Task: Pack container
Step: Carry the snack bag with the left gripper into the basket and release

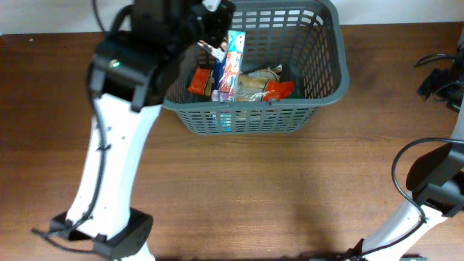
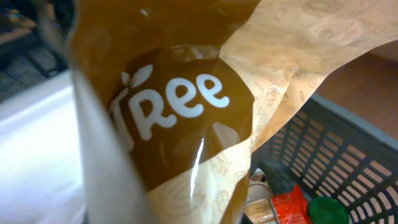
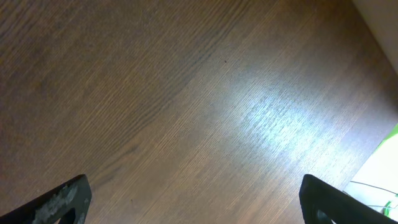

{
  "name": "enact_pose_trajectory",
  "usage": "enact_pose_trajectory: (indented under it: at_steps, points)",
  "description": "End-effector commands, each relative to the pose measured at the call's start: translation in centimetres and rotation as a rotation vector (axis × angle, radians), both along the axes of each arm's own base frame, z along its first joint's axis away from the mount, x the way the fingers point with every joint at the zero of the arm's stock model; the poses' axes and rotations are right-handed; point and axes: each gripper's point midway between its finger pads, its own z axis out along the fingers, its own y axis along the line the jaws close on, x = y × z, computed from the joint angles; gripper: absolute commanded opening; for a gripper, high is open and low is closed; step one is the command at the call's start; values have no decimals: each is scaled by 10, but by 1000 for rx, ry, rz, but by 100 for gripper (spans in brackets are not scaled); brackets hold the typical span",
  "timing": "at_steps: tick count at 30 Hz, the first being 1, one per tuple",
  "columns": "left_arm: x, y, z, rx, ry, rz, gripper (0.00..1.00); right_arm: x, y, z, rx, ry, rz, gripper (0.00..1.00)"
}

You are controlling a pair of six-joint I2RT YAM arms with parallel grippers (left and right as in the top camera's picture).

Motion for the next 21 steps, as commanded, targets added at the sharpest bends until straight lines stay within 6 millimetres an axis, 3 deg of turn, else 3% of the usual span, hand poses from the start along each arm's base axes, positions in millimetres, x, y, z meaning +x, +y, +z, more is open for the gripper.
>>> enact_pose_trajectory:
  at_steps: [1, 9, 16, 18, 19, 21]
  points:
    - [30, -14, -49, 62, 76, 5, 2, -2, -3, -1, -1, -3, -22, 99]
    - [66, -30, -136, 140, 235, 7, 3, -2, -3, -1, -1, -4, -22, 99]
    - [67, -31, -192, 205, 370, 6, 5, -2, -3, -1, -1, -3, -22, 99]
    - [64, -29, -202, 221, 403, 5, 25, -2, -3, -1, -1, -3, -22, 99]
    - [61, -28, -206, 230, 422, 4, 43, -2, -3, -1, -1, -3, -22, 99]
    - [60, -27, -207, 234, 430, 5, 50, -2, -3, -1, -1, -4, -22, 99]
